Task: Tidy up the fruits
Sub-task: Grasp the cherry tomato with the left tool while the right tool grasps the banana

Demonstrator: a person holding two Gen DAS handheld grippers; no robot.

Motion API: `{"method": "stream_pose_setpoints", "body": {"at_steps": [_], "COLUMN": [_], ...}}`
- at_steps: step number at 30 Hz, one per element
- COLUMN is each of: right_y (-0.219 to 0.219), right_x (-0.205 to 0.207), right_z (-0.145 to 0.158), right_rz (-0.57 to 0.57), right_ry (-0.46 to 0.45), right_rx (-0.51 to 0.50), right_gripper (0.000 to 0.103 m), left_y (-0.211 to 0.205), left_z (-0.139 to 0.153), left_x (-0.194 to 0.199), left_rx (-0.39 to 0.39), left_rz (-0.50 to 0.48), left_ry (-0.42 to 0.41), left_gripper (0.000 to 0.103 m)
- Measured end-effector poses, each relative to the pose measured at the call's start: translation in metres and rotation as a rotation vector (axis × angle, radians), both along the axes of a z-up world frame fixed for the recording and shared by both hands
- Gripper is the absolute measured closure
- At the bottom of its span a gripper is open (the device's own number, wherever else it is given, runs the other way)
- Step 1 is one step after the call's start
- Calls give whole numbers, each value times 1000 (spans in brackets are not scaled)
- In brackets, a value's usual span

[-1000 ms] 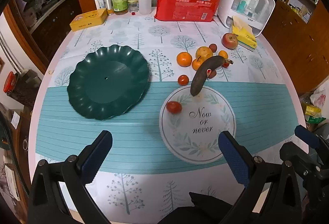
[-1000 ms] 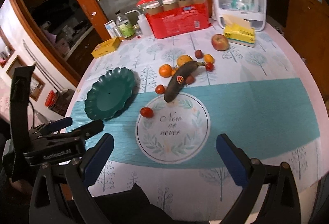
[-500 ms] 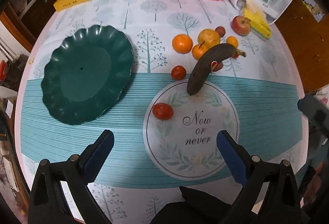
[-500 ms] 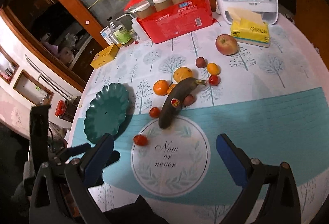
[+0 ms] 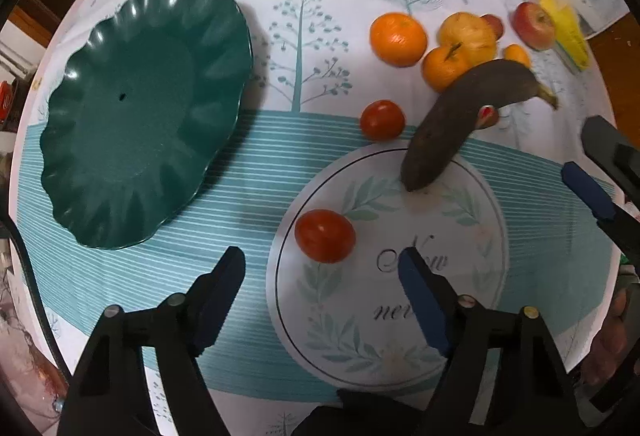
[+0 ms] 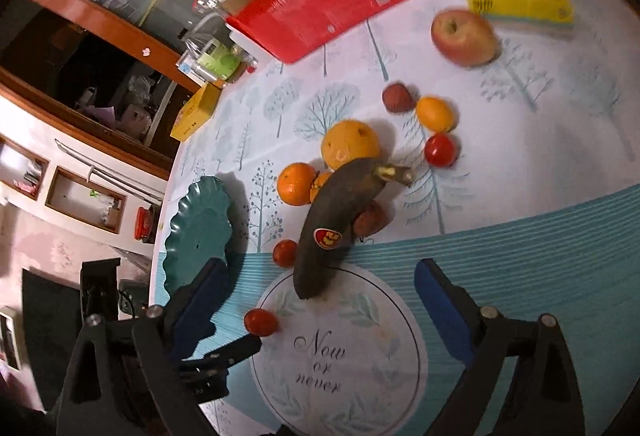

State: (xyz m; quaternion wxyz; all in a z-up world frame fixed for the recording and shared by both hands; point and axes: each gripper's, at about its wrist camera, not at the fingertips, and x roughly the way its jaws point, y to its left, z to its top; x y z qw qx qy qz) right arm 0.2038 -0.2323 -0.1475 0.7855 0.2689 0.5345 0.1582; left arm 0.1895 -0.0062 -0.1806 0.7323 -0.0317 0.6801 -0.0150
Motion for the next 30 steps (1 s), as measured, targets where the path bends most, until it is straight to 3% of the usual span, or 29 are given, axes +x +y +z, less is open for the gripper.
{"method": "stream_pose_setpoints", "body": {"at_steps": [4, 7, 15, 22, 24, 30], "right_y": [8, 16, 30, 34, 35, 33], "right_x": [13, 21, 34, 39, 42, 42], "right_z": [-26, -43, -69, -75, -76, -78], "right_rz": [14, 35, 93, 89, 88, 93], "right_ry": [54, 73, 54, 22, 15, 11], "right_rx": [46, 78, 138, 164, 150, 159], "right_gripper": [26, 34, 47, 62, 67, 68], "left_y": [1, 2, 4, -7, -9, -9], "left_z": [-16, -24, -33, -29, -28, -21], "left_x": [5, 6, 11, 20, 19, 12], "left_rx": [3, 0, -24, 2, 8, 11], "left_rz": [23, 40, 53, 21, 17, 27], "left_ry": [39, 66, 69, 52, 51, 53], "left_gripper": [32, 44, 47, 68, 68, 68]}}
